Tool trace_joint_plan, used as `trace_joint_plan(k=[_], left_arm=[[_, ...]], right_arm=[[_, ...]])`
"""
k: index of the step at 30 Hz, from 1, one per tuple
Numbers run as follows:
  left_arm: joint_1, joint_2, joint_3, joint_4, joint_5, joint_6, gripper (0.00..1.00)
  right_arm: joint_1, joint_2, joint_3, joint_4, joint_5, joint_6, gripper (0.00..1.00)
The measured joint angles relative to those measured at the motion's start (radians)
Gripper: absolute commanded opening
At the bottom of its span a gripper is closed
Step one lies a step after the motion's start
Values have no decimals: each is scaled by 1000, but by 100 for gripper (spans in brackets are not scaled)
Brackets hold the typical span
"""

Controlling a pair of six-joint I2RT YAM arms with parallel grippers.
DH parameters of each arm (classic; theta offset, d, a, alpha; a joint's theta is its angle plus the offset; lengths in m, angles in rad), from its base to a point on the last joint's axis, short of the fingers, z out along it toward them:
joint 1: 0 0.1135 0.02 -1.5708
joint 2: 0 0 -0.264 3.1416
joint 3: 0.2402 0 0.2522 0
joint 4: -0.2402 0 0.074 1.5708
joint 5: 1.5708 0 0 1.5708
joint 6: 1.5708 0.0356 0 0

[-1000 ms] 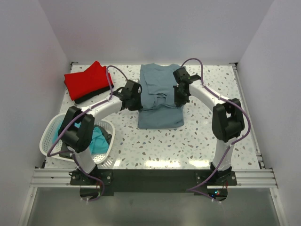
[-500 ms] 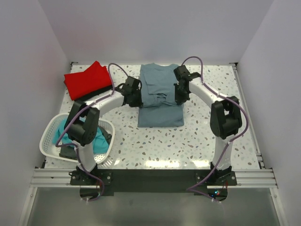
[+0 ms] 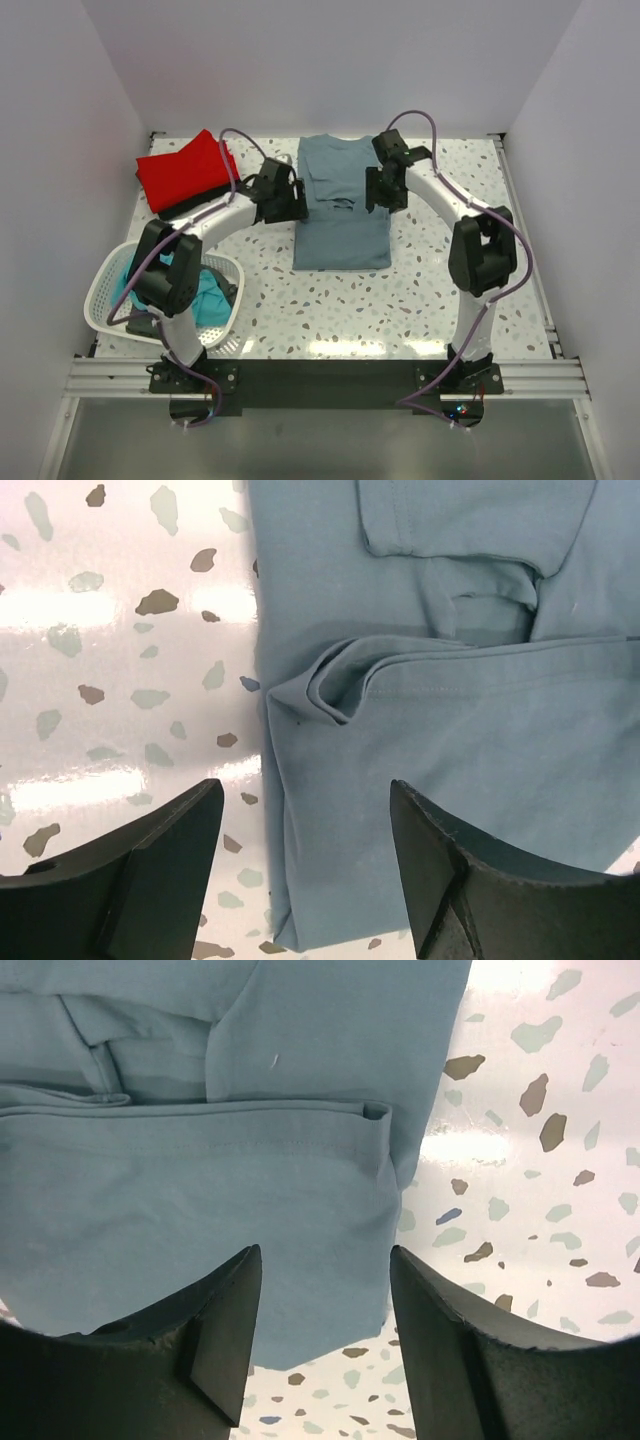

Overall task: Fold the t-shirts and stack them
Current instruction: Fold the tshirt

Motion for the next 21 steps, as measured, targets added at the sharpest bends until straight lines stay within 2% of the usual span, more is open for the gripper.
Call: trace_joint_plan(k=[5,10,21], left_arm=[[1,-71,-75,28,6,-1,73],[1,-124,-172,52,22,-10,73],[-2,-237,-360,104,75,-62,73]], right_arm=[[0,-78,-66,7,-6,0,58],[0,-192,-214,26,-15,4,57],[0,-346,-510,81,-72,30,48]])
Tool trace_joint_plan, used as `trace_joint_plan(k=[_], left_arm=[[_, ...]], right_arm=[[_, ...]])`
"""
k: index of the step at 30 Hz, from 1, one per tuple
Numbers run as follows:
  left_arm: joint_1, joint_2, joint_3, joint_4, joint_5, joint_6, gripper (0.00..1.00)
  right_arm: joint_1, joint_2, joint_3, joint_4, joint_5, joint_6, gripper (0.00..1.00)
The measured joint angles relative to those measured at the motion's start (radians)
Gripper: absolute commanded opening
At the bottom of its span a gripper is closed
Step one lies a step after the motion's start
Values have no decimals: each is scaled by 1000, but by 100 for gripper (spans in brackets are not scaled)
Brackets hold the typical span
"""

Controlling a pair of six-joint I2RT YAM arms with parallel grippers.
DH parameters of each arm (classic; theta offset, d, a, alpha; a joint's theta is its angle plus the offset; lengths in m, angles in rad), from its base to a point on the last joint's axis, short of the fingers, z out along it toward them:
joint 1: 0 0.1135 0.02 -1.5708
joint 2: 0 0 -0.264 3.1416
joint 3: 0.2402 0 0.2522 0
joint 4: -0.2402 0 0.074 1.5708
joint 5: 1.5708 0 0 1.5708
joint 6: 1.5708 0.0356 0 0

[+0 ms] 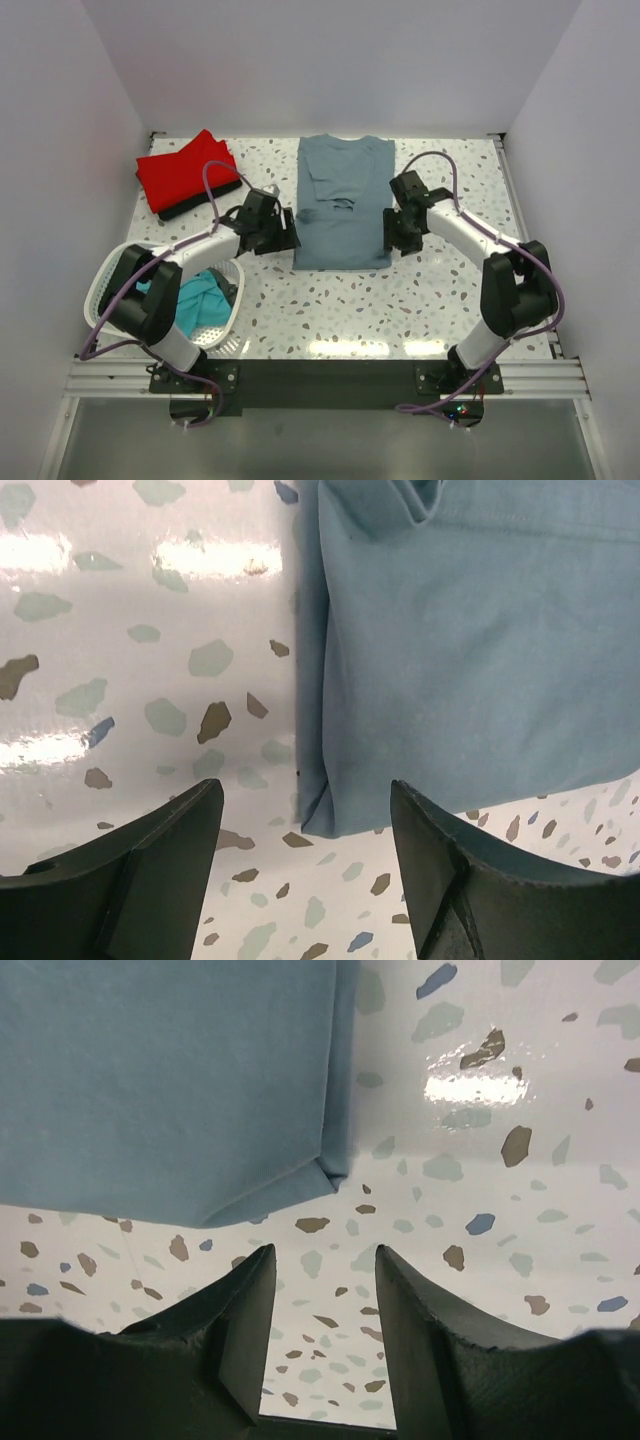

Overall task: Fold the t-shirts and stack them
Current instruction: Fold the tshirt

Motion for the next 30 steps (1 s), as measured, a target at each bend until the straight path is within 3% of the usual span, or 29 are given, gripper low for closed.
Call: trace_joint_plan(k=[8,30], left_arm=[[-31,-5,-51,8,8,-28,72],[-49,46,-66,39,23,-45,67]], right_arm=[[0,-15,-94,47,-23,7,46],[0,60,-153,175,-40,26,47]])
